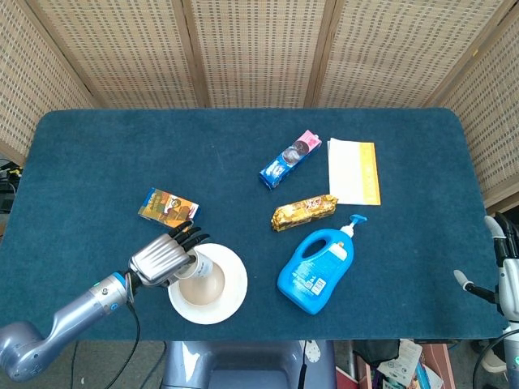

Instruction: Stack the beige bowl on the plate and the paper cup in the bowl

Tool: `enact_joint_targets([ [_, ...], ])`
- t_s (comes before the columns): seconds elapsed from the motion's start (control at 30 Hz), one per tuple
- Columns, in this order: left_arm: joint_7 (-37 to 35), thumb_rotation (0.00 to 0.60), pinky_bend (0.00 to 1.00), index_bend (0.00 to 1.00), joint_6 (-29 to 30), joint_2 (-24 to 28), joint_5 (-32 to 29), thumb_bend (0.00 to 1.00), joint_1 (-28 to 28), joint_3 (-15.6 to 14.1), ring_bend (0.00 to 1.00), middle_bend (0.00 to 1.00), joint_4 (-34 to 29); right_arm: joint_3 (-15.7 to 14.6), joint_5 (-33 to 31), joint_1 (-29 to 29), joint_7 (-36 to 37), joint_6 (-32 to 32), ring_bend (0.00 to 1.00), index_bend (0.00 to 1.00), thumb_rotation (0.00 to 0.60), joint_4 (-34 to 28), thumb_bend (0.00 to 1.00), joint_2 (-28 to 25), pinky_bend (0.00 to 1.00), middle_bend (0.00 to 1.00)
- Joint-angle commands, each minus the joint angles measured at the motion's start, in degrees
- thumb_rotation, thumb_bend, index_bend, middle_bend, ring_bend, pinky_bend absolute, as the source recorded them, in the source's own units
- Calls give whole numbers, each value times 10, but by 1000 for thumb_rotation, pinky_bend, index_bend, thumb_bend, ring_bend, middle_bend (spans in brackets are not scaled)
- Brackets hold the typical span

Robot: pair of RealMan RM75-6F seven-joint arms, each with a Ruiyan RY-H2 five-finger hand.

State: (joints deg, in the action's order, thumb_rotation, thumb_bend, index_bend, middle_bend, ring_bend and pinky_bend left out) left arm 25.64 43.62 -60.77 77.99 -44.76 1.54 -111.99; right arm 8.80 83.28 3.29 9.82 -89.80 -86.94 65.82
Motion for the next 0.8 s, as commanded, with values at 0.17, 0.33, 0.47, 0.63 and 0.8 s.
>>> enact_joint_targets([
  [0.17, 22, 600, 18, 610, -26, 17, -20, 402, -17, -9, 0, 78, -24, 2, -3, -2, 5, -2, 0, 0, 600, 1, 150, -1, 0, 0],
  [0.33, 52, 600, 15, 610, -47, 24, -56, 402, -36, -14, 0, 62, -32, 2, 1, -3, 7, -6, 0, 0, 600, 0, 149, -1, 0, 0],
  [0.47, 75, 600, 11, 610, -53, 22, -83, 402, -49, -20, 0, 47, -39, 2, 1, -3, 8, -6, 0, 0, 600, -1, 149, -2, 0, 0],
  [0.63, 94, 600, 9, 610, -54, 16, -104, 402, -60, -26, 0, 34, -40, 3, 1, -4, 11, -8, 0, 0, 600, 0, 150, -3, 0, 0],
  [0.8, 121, 600, 7, 610, -53, 1, -136, 402, -78, -34, 0, 24, -33, 4, 1, -5, 13, -11, 0, 0, 600, 0, 150, -3, 0, 0],
])
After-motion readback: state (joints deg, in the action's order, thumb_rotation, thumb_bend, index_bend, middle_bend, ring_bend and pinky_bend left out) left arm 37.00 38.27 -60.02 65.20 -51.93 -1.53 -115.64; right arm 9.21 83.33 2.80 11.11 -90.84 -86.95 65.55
